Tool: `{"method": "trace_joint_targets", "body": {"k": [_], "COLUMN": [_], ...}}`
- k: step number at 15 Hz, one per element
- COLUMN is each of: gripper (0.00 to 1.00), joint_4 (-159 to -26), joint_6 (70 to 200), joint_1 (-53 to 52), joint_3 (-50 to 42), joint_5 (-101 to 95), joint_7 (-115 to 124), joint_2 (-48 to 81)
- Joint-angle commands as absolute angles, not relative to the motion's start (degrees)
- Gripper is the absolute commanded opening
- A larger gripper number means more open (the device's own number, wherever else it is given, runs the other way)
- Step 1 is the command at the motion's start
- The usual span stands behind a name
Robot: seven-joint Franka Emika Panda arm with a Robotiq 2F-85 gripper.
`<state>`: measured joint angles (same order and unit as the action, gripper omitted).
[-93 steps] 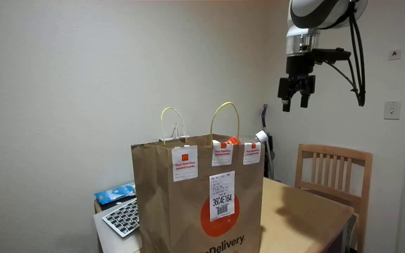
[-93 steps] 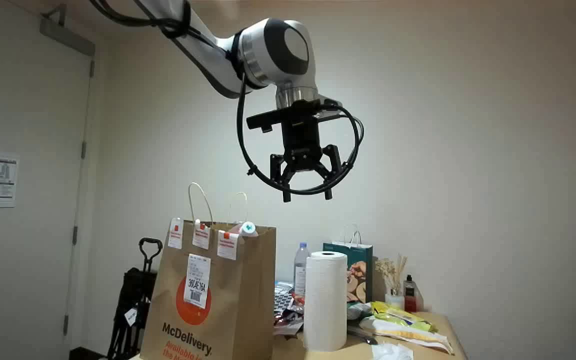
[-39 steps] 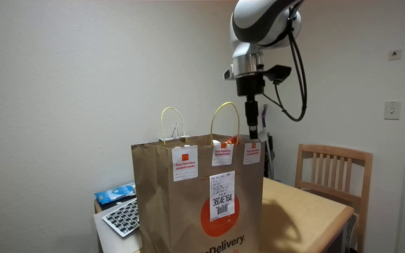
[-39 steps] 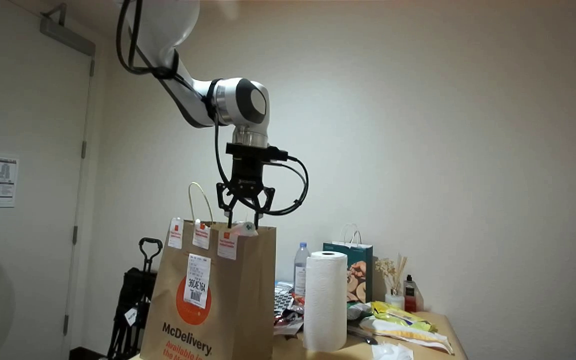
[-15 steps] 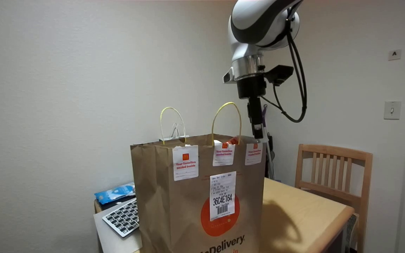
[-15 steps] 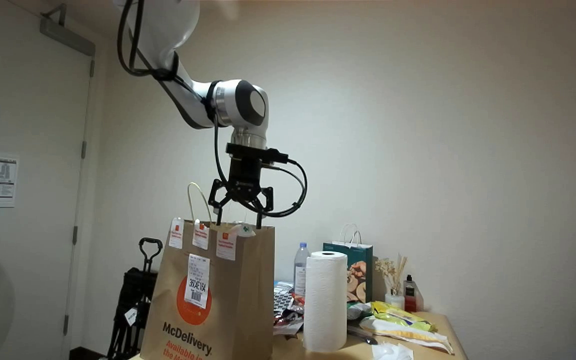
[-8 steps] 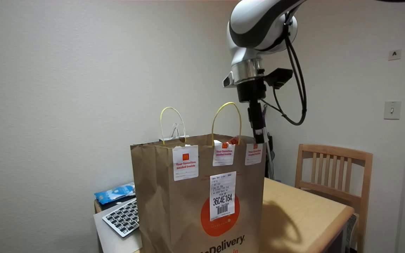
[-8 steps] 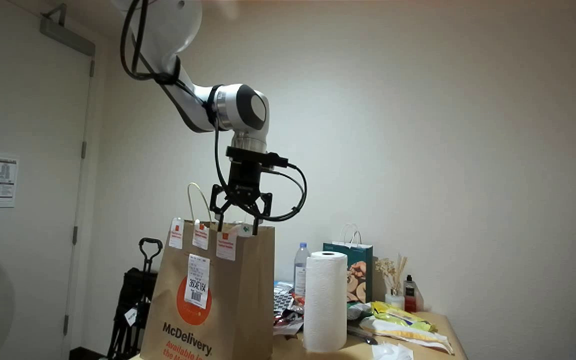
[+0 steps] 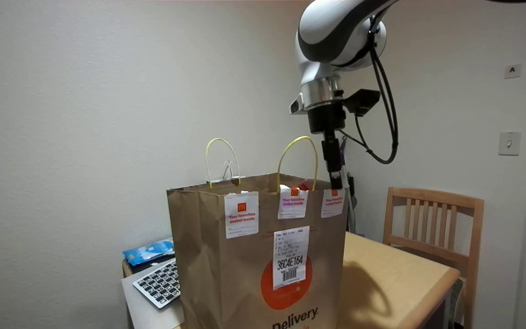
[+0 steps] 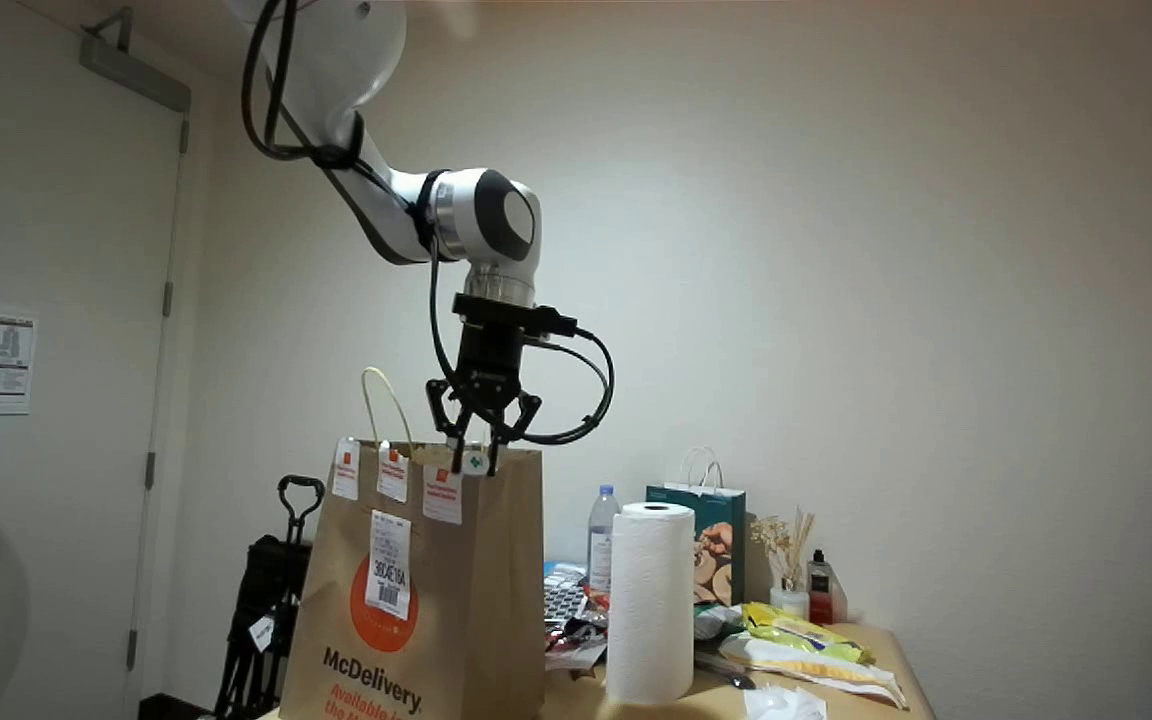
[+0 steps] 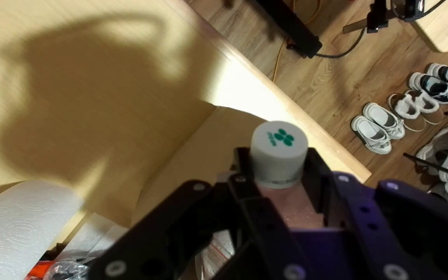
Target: Remove the bottle from the carrier bag and put it on the table
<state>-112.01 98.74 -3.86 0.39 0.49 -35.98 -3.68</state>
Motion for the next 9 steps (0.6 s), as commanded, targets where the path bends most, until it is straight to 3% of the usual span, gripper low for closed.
{"method": "trace_joint_targets", "body": {"k": [1, 9], "gripper": [0.11, 0.11], "joint_4": [-111.82, -109.65], "joint_6": [97.86, 99.78], "joint_1": [-3.39, -3.57], "joint_3": [0.58, 0.9], "joint_5": [1.64, 0.24], "joint_7": [-36.68, -33.8], "joint_2": [-3.85, -7.56]}}
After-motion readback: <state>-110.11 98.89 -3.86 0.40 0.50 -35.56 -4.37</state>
